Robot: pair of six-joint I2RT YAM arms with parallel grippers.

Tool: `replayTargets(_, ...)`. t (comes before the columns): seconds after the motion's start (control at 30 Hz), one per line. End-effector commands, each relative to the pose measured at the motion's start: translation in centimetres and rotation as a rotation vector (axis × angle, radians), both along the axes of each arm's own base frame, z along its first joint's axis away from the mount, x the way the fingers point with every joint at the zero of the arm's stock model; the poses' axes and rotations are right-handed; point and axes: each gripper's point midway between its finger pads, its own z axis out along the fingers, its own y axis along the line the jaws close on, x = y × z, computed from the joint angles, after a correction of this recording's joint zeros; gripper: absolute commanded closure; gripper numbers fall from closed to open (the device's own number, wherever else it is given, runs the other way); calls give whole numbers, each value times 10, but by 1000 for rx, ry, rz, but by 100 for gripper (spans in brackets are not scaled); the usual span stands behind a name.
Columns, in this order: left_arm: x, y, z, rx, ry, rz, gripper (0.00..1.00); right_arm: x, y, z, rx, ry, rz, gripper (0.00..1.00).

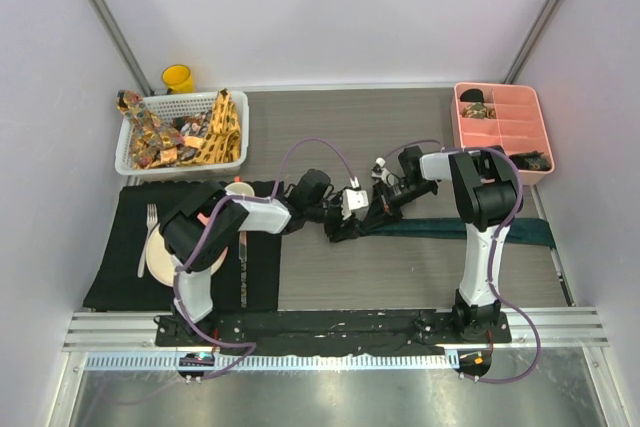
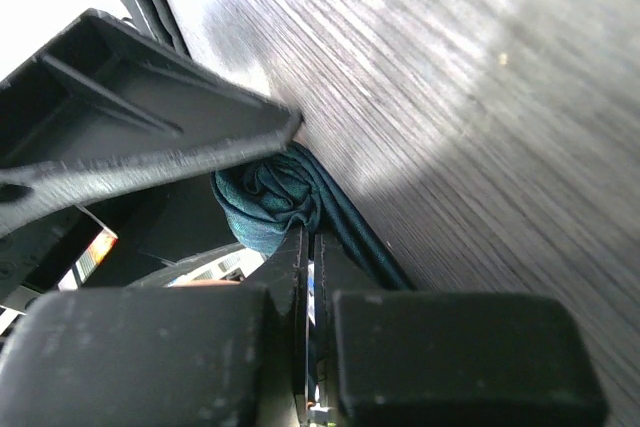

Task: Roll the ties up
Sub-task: Roll the tie at the center of the board.

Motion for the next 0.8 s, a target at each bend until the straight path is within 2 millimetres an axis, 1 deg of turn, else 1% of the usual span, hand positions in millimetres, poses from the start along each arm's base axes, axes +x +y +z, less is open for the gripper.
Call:
replayTargets(0.0, 1, -10, 3, -15, -35, -48, 46, -12, -25, -55, -249, -7, 60, 99)
replayTargets(0.03, -2, -6, -1, 1, -23, -50, 49, -10, -22, -53, -237, -14, 63, 99)
replayTargets(0.07, -2, -4, -2, 15, -27, -45, 56, -8, -18, -50, -229, -30, 69, 99)
replayTargets(0.1, -3, -2, -3, 32, -21, -37, 61, -8, -13, -47, -222, -41, 75, 99)
replayTargets(0.13, -7, 4, -8, 70, 13, -33, 65, -6, -10, -43, -206, -42, 70, 99)
replayTargets(0.17, -9, 7, -4, 83, 12, -32, 70, -2, -9, -39, -202, -52, 61, 98)
replayTargets(0.2, -15, 17, -11, 127, 37, -26, 73, 1, -8, -32, -197, -74, 60, 92)
replayTargets(0.27, -20, 27, -13, 160, 43, -20, 79, 6, -10, -19, -190, -101, 51, 82)
replayTargets(0.3, -22, 32, -13, 179, 43, -12, 80, 11, -11, -7, -182, -135, 41, 77)
replayTargets(0.33, -27, 40, -19, 209, 66, -6, 81, 13, -12, 0, -177, -145, 34, 67)
replayTargets(0.37, -29, 44, -22, 224, 75, 2, 83, 14, -11, 7, -163, -157, 34, 63)
replayTargets(0.43, -30, 49, -25, 257, 85, 31, 82, 12, -6, 23, -121, -163, 30, 61)
replayTargets(0.47, -27, 48, -25, 264, 84, 44, 82, 7, 1, 32, -77, -113, 5, 61)
replayTargets(0.5, -25, 48, -27, 272, 91, 65, 81, 5, 7, 38, -50, -99, -5, 59)
replayTargets(0.53, -27, 50, -30, 298, 100, 73, 81, 6, 12, 43, -31, -114, -9, 59)
replayTargets(0.57, -26, 50, -31, 305, 98, 81, 80, 1, 20, 44, -27, -108, 1, 59)
replayTargets(0.67, -23, 48, -30, 312, 92, 93, 79, 0, 30, 39, -33, -108, 6, 59)
replayTargets(0.77, -20, 47, -30, 317, 86, 99, 78, 0, 29, 29, -51, -87, 7, 59)
